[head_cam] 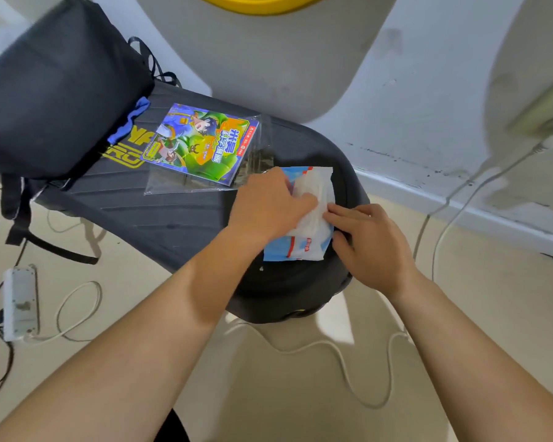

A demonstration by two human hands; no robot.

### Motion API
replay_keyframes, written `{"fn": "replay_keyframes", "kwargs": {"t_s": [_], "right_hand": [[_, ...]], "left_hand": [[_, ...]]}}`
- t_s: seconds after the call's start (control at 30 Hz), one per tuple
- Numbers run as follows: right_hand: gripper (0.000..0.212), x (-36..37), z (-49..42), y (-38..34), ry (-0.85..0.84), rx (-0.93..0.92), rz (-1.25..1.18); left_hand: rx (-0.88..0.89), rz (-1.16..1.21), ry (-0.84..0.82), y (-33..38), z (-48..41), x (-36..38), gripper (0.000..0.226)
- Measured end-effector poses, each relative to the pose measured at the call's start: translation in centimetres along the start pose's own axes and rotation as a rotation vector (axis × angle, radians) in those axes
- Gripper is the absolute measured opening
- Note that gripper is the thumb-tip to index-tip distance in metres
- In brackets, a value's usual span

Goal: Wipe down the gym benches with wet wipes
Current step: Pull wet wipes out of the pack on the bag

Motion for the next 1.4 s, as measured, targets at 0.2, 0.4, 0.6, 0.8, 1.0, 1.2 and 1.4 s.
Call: {"fn": "replay_keyframes", "kwargs": {"t_s": [0.2, 0.4, 0.6, 0.8, 1.0, 1.2, 1.4], "right_hand": [[0.047, 0.0, -1.8, -1.4, -0.034, 0.212, -0.028], [0.058, 1.3, -2.8, -1.6, -0.007, 0.162, -0.19], [0.056, 1.8, -2.6, -0.7, 0.034, 0.152, -0.268], [0.056, 1.7, -2.6, -0.5, 0.044, 0.151, -0.322], [0.056, 0.7, -3.0, -0.9, -0.015, 0.156, -0.321], [0.024, -0.2, -4.0, -2.0, 0.112, 0.111, -0.175], [0.022, 0.1, -5.3, -3.6, -0.003, 0.089, 0.065]], "left_hand": [[0.027, 0.164, 0.044, -5.2, 0.8, -1.6, 0.044], [0.322, -0.16, 0.049, -3.2, 0.6, -0.8, 0.043], [0.313, -0.095, -0.066, -2.9, -0.2, 0.8, 0.048], [0.278, 0.079, -0.111, -2.3, -0.7, 0.7, 0.021], [0.389, -0.007, -0.156, -3.3, 1.2, -0.1, 0.015], [0.391, -0.035, -0.314, -4.7, 2.9, 0.0, 0.014], [0.387, 0.0, -0.316, -5.0, 3.5, 0.5, 0.014]]}}
Point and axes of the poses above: each hand's wrist, its own z-axis away from the middle knuckle, its own x-axis out of the palm, y = z × x, the point moved 2 cm from there along -z, towards the middle knuckle, and after that the axes turned 12 degrees about -y, right-handed, at the moved point
